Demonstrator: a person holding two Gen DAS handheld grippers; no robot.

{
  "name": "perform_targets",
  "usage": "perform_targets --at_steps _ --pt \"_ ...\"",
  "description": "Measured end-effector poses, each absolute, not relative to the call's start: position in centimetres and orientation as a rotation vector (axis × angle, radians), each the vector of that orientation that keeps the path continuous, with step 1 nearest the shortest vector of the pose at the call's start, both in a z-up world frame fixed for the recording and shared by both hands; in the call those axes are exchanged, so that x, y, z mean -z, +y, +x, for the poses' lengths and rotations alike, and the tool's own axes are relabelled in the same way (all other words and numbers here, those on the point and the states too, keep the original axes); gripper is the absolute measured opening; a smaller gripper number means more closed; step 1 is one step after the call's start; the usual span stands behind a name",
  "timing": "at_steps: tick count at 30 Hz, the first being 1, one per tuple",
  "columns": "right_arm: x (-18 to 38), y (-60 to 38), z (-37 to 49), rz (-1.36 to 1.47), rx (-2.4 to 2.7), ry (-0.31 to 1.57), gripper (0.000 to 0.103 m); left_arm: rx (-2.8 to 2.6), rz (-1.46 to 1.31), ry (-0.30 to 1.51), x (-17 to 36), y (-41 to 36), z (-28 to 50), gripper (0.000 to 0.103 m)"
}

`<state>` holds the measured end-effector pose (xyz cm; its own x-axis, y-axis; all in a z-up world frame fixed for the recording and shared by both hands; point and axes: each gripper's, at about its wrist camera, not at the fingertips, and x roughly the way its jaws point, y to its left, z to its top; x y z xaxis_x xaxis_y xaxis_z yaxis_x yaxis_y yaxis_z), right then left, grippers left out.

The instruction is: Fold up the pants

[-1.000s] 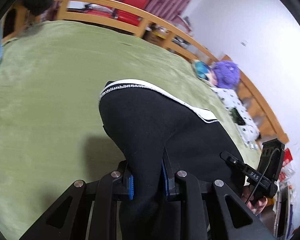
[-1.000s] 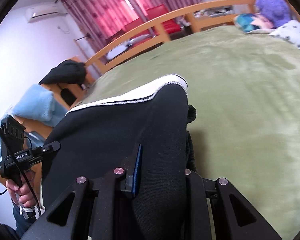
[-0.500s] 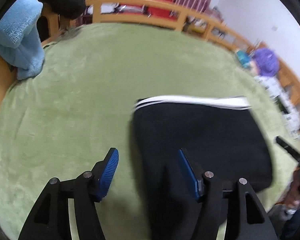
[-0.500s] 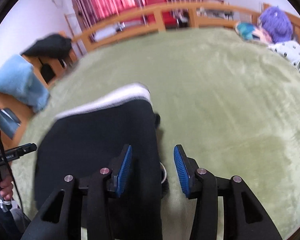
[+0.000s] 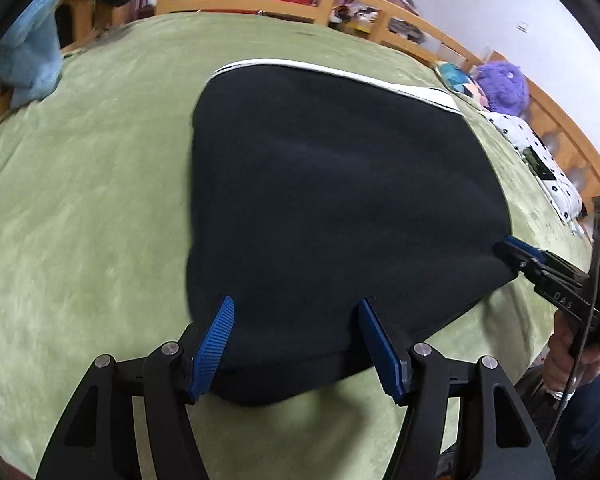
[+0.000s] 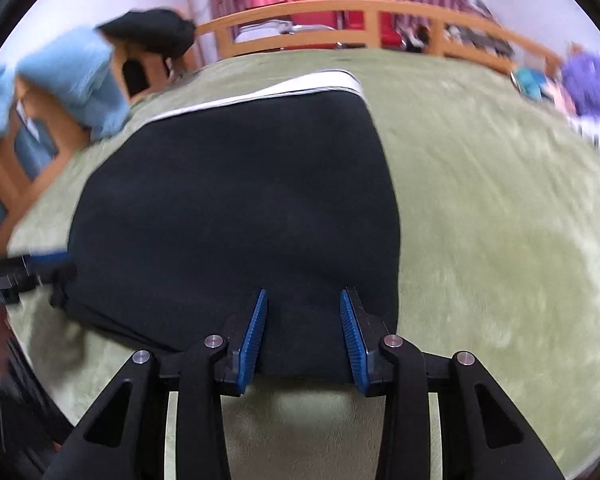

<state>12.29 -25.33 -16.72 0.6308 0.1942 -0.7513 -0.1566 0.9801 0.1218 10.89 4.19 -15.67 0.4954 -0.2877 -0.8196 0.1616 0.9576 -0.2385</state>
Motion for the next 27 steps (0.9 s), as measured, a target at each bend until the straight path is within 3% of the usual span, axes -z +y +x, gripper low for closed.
perform_targets --at_steps 4,6,8,15,23,25,26,27 --pt "14.7 -25.2 11.4 0.009 -0.166 0.831 0.037 0.247 -0.172 1.010 13.5 5.9 10.1 0.063" --pt "13.2 -26.6 11.3 0.088 -0.156 0.778 0.042 0.254 -0.190 0.966 12.2 6.5 9.8 0.063" --pt "11.9 -27.6 12.3 0.135 -0.152 0.747 0.047 0.252 -0.191 0.924 10.7 6.8 11.0 0.063" --pt "9.2 -26.5 20.2 0.129 -0.187 0.700 0.047 0.268 -0.223 0.861 7.8 5.5 18.5 0.063" --pt "12.4 -23.7 28.5 0.093 -0.344 0.769 0.046 0.275 -0.210 0.905 11.8 3.9 27.0 0.063" --pt "14.4 -24.0 30.1 0.069 -0.322 0.818 0.037 0.242 -0.190 0.937 14.0 4.0 28.3 0.062" --pt "15.3 -24.4 30.8 0.063 -0.296 0.832 0.029 0.227 -0.180 0.947 14.6 4.0 28.9 0.057" --pt "15.8 -25.0 31.2 0.068 -0.270 0.835 0.011 0.225 -0.175 0.950 14.8 4.1 29.2 0.056"
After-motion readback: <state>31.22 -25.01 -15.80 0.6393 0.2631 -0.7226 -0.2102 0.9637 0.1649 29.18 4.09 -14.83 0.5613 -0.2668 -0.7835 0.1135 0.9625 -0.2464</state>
